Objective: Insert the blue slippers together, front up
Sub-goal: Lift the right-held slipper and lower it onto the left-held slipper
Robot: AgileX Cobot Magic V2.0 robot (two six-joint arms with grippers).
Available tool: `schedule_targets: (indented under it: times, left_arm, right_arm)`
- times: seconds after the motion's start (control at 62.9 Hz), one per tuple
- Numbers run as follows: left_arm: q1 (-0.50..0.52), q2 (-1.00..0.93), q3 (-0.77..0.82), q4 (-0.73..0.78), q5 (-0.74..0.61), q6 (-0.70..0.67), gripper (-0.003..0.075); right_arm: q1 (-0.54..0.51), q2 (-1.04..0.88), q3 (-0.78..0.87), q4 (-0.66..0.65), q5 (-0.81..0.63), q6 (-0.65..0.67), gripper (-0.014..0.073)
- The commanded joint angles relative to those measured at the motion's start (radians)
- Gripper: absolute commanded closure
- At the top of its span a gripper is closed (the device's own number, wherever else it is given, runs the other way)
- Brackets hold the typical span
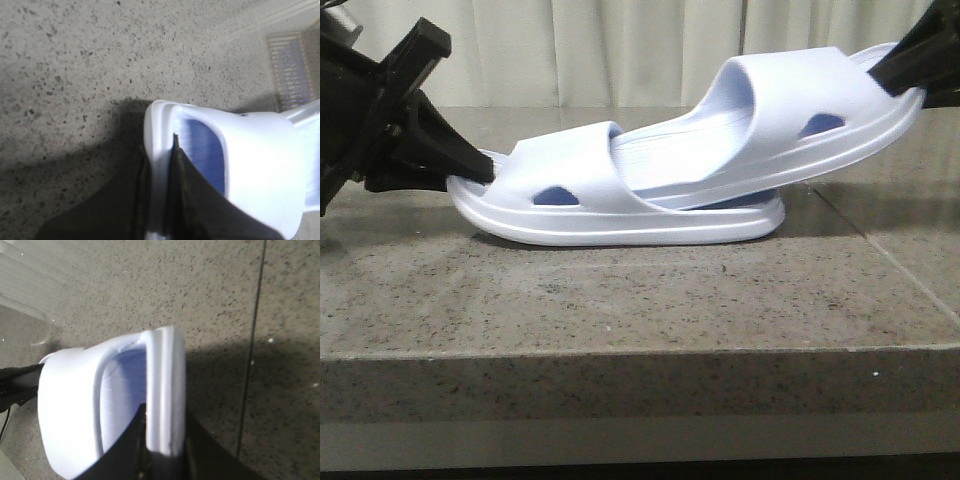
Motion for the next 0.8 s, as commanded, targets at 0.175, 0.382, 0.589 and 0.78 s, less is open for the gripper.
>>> schedule_targets:
  times: [0.175, 0.382, 0.589, 0.78]
  left_arm:
    - [-0.007, -0.031, -0.021, -0.048, 0.018, 0.001, 0.0741]
    - [-0.010, -0.031, -0.021, -0.048, 0.033, 0.001, 0.0741]
    - [-0.010, -0.031, -0.021, -0.043, 0.051, 0.001, 0.0741]
    - [-0.010, -0.031, -0.021, -0.029, 0.054, 0.001, 0.0741]
  right_arm:
    - [0.204, -0.017, 0.001, 0.083, -0.113, 0.002, 0.0650]
    - [0.329, 0.033, 0.001, 0.116, -0.157, 0.002, 0.0650]
    - [0.343, 0.042, 0.001, 0.118, -0.166, 0.002, 0.0650]
    - [0.343, 0.042, 0.001, 0.116, -0.178, 0.002, 0.0648]
